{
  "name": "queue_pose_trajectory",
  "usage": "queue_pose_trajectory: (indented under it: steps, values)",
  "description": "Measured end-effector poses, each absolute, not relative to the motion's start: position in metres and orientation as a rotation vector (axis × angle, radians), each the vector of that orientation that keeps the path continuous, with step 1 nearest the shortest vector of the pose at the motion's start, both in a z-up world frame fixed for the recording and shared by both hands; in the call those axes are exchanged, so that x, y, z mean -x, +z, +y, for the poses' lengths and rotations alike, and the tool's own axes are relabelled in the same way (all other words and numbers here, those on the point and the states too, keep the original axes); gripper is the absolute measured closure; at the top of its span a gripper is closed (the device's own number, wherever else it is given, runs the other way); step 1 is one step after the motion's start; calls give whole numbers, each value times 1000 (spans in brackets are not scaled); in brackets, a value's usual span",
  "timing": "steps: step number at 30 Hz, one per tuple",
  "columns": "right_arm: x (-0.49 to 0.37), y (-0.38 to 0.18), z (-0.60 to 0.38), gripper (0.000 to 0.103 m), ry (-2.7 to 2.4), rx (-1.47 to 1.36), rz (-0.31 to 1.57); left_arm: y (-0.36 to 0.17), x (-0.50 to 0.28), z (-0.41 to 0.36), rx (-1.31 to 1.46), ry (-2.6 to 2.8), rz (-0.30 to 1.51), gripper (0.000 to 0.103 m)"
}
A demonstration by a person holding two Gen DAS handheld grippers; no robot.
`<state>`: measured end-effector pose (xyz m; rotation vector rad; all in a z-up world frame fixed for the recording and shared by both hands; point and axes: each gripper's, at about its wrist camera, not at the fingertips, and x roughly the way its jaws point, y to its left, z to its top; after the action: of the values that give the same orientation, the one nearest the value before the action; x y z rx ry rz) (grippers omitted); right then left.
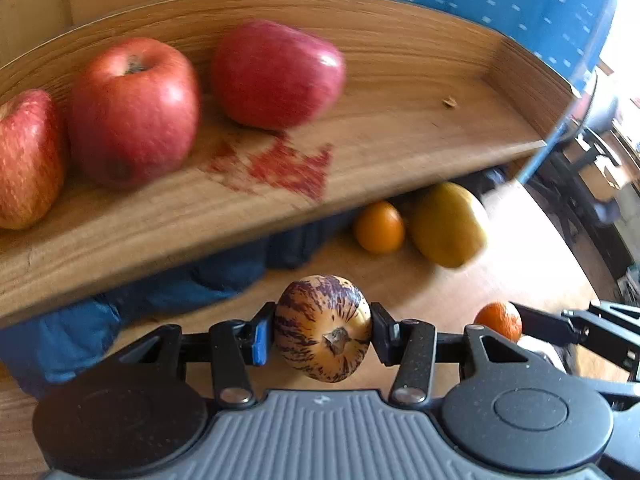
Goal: Organize fruits
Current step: 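Grasp the striped pepino melon with the left gripper while the right gripper grasps an orange, then lower the pepino melon and orange onto the tray and open both grippers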
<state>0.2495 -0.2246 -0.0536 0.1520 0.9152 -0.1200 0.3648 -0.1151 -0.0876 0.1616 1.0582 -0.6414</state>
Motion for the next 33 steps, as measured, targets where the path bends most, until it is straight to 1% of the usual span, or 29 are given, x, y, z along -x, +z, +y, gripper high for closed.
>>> queue_pose_trajectory:
  steps: [9, 21, 33]
  values:
    - [-206, -37, -226, 67, -149, -143, 897, -72, -324, -120, -198, -709, 1045, 50]
    - [-150, -38, -226, 67, -181, -172, 918, -68, -269, -130, -268, -778, 1085, 50]
    - [-111, -41, -225, 67, -189, -193, 945, -61, -236, -136, -309, -817, 1080, 50]
